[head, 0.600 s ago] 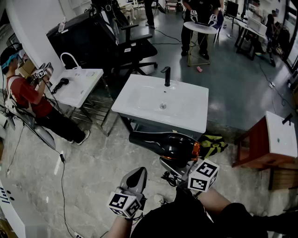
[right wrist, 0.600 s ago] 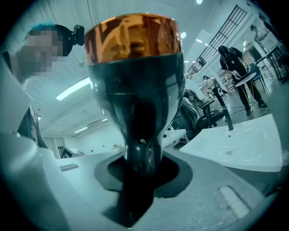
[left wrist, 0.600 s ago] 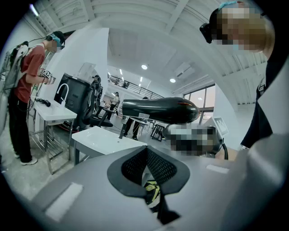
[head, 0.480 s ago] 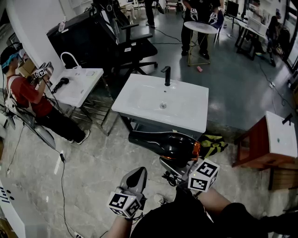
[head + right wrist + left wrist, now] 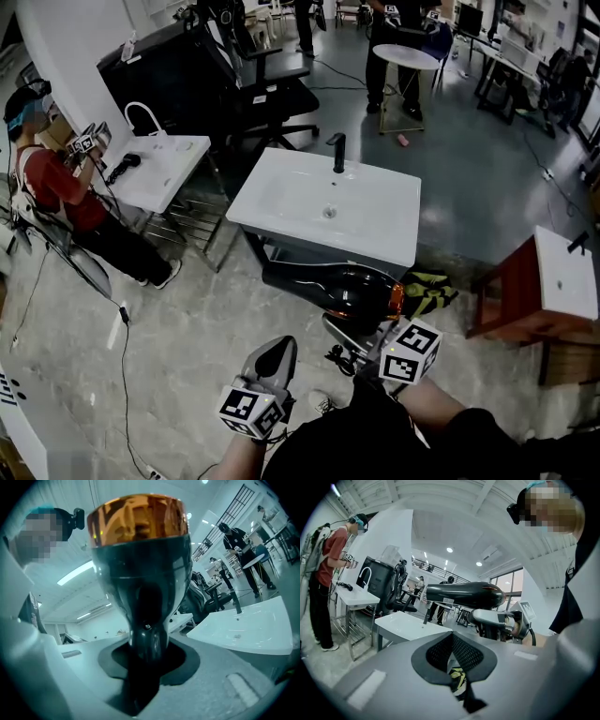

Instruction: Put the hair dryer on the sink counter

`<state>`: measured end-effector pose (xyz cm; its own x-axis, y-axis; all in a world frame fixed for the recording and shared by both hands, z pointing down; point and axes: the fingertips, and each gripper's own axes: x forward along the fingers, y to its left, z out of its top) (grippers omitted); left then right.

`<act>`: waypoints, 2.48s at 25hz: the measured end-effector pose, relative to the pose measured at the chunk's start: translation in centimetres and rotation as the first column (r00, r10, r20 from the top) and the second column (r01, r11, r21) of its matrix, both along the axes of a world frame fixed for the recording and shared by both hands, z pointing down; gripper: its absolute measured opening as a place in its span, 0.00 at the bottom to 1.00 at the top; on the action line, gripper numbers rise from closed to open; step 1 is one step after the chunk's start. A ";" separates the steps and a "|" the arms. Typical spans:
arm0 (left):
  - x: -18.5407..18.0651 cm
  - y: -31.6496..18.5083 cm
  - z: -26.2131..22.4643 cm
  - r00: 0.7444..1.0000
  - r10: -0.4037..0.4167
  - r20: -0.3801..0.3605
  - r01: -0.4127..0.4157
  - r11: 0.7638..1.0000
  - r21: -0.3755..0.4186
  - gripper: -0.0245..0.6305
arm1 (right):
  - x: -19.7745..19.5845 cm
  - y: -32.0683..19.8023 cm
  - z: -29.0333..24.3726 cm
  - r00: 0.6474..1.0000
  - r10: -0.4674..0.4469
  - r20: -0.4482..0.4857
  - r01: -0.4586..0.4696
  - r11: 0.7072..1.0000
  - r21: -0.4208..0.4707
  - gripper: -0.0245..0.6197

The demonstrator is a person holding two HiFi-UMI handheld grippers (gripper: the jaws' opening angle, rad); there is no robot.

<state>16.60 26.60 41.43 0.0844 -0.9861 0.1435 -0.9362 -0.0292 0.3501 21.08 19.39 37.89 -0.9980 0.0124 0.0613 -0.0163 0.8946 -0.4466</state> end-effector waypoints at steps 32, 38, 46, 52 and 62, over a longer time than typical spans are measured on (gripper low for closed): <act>-6.1 -3.0 -0.1 0.998 -0.060 0.003 0.060 0.998 -0.011 0.04 | -6.9 -5.7 -0.7 0.999 -0.011 0.032 0.012 0.999 -0.042 0.21; -8.2 -5.6 0.5 0.998 -0.068 -0.003 0.068 0.998 -0.010 0.04 | -8.8 -8.2 -0.5 0.999 -0.013 0.031 0.014 0.999 -0.042 0.21; -10.6 -10.1 -0.6 0.998 -0.060 -0.008 0.060 0.998 -0.003 0.04 | -11.5 -12.6 -1.9 0.999 -0.012 0.030 0.013 0.999 -0.038 0.21; -12.2 -13.3 -1.2 0.998 -0.056 0.004 0.056 0.998 0.017 0.04 | -13.0 -15.4 -3.4 0.999 -0.023 0.047 0.024 0.999 -0.028 0.21; -13.8 -18.9 -2.6 0.997 -0.076 0.032 0.075 0.997 0.033 0.04 | -14.7 -20.6 -6.0 0.995 -0.056 0.084 0.057 0.998 -0.015 0.21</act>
